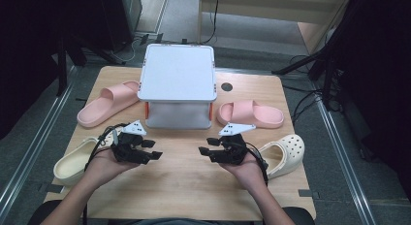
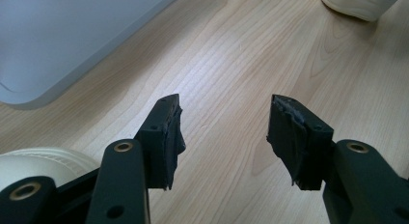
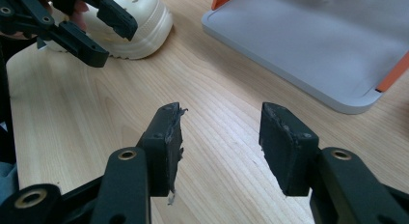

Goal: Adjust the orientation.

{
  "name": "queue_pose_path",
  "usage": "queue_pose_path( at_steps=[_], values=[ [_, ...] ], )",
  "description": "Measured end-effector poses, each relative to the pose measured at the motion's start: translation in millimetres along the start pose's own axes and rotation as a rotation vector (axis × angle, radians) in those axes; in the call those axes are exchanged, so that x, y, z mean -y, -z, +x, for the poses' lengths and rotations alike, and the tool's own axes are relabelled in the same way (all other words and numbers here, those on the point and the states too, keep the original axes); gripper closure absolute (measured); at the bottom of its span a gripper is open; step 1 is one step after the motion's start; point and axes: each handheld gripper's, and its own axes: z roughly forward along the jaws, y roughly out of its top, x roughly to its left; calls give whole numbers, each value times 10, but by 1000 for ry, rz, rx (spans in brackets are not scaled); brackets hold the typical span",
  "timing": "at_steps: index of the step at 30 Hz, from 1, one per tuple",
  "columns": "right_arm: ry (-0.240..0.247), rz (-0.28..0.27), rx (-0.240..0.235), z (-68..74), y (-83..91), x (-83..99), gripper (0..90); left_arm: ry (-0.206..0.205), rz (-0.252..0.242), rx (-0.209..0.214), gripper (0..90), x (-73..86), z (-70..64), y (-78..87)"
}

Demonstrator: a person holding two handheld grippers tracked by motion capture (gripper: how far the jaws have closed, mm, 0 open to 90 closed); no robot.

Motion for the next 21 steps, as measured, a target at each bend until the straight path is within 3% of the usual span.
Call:
queue_pose_path(
  at_steps=[6,12,14,15,21],
  values=[
    [17,-2,10,3,19,11,495,-9,-15,8,496,0,-1,13],
    [-6,15,-13,2,10,0,470,-13,-12,2,541,13,5,30],
    [5,7,-31,14,5,-2,439,46,14,1,484,1,46,37],
    [15,4,-35,24,5,-5,426,57,21,2,484,2,59,41],
    [27,11,-33,36,-14,-15,354,26,23,-10,514,22,69,109]
  ],
)
